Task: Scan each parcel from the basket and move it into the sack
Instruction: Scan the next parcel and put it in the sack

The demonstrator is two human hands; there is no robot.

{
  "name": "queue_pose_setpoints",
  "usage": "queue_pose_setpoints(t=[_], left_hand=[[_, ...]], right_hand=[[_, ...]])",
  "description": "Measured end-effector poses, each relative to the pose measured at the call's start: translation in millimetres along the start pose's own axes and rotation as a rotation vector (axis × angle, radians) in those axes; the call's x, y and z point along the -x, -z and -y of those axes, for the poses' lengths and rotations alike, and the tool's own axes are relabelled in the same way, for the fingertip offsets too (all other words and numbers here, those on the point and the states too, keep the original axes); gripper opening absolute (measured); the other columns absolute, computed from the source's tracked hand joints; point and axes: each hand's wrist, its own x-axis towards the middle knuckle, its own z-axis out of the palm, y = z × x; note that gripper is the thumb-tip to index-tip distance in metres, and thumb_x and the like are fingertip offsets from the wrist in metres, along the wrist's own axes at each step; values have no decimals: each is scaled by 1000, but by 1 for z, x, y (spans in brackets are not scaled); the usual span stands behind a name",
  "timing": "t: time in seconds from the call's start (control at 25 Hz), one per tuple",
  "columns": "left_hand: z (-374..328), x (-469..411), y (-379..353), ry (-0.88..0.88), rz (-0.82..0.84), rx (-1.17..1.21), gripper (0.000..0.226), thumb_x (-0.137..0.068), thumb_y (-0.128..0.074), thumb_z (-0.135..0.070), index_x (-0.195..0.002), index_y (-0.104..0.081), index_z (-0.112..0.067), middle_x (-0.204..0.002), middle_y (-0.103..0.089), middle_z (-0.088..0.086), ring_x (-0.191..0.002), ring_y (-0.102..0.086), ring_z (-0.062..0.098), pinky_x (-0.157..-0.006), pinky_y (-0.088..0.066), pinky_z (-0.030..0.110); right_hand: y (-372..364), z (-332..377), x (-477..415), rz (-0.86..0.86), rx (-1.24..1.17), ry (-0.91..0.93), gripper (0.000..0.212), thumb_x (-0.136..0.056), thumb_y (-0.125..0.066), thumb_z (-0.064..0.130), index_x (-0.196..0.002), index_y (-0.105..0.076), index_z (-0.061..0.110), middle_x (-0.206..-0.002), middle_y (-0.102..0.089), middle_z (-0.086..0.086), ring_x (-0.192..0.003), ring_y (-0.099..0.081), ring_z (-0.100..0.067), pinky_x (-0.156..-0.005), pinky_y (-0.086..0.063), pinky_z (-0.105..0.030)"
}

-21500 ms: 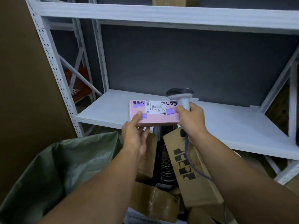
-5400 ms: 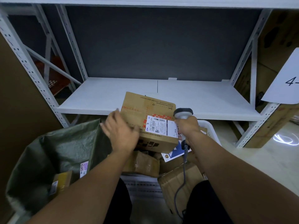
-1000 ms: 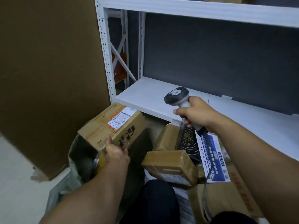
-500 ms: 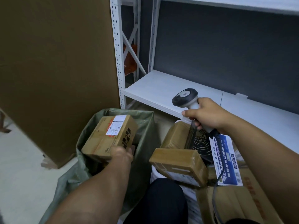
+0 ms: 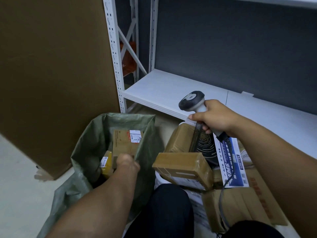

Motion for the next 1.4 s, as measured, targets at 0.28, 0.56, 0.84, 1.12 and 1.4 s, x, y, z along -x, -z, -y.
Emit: queue_pose_setpoints(t=[0.28,0.56,0.84,1.12,1.4], left_hand=[[24,48,-42,-58,137,-23,39,-105,-36,-15,-138,-57,-14,-131,-58,6,-120,-60,20,-103,-51,35],[64,107,-80,-101,333,-308,14,-90,-51,-14,-78,-58,-17,-63,-51,-2,-51,-45,12,-50,-40,25],[105,156,-94,-91,529,-633,24,-89,-54,-18,-68,-63,-15,-55,-57,-4,-46,-49,12,-53,-45,27],[165,153,-59,142,617,-949,15,-90,-60,-23,-90,-73,-15,-78,-72,-4,-72,-61,12,-80,-48,33],[205,133,-34,135,487,-1214,9,-90,-62,-9,-83,-64,-12,-72,-65,-1,-56,-52,10,-53,-45,23]], right_hand=[[14,-4,15,-27,0,-19,23,-93,-71,18,-106,-59,3,-73,-59,-8,-55,-54,-17,-56,-52,-34],[34,-12,31,-78,0,-40,19,-93,-69,17,-102,-62,2,-72,-56,-10,-52,-52,-16,-48,-49,-29],[61,-39,53,-137,-29,-113,32,-92,-70,17,-112,-62,-8,-75,-59,-13,-52,-51,-16,-50,-48,-30],[73,-74,68,-148,-64,-191,36,-94,-71,24,-110,-61,-6,-71,-59,-10,-50,-52,-15,-46,-46,-27],[77,-107,75,-151,-113,-223,33,-94,-72,24,-106,-59,-4,-72,-58,-11,-51,-51,-15,-48,-47,-27]])
